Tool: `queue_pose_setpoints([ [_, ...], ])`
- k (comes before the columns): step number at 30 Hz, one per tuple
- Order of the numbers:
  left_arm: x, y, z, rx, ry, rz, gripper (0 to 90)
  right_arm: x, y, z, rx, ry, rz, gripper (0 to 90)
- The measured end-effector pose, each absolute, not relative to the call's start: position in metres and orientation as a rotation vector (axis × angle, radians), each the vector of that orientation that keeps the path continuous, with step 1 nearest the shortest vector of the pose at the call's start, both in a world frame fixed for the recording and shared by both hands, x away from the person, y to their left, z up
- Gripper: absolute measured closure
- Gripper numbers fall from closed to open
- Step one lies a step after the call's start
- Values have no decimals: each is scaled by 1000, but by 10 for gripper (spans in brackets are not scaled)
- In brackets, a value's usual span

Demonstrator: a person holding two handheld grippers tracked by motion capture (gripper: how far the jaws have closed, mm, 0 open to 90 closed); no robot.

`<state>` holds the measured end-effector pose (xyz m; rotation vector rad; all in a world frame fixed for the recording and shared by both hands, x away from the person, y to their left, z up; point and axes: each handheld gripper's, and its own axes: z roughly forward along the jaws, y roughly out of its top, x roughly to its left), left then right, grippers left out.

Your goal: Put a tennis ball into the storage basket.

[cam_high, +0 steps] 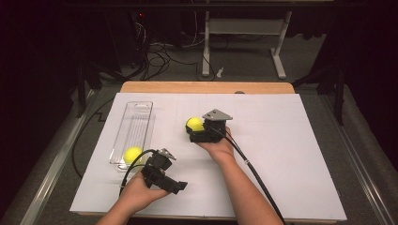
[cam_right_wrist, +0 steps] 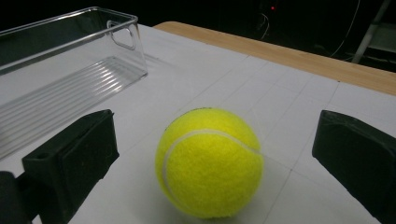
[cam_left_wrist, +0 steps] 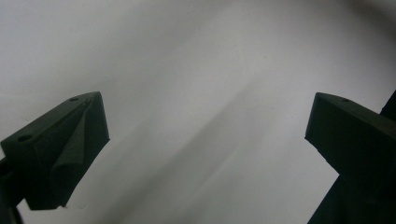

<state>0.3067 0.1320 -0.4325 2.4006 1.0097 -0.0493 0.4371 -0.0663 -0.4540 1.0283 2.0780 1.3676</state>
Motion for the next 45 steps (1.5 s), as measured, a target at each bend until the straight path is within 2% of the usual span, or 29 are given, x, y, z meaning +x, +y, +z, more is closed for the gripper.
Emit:
queue_pose_setpoints([
  [7, 307, 134, -432, 2396, 1006, -50, 7, 448, -57, -459, 1061, 2114, 1321, 9],
  [17, 306, 133, -432, 2396, 1003, -62, 7, 457, -51, -465, 1097, 2186, 1251, 61],
  [24, 305, 133, -431, 2390, 1005, -64, 7, 456, -49, -470, 1116, 2219, 1216, 171],
  [27, 306, 134, -431, 2391, 1005, -64, 7, 456, -49, -471, 1121, 2223, 1214, 259],
  [45, 308, 135, -432, 2388, 1017, -67, 7, 433, -63, -448, 1084, 2189, 1267, 275],
])
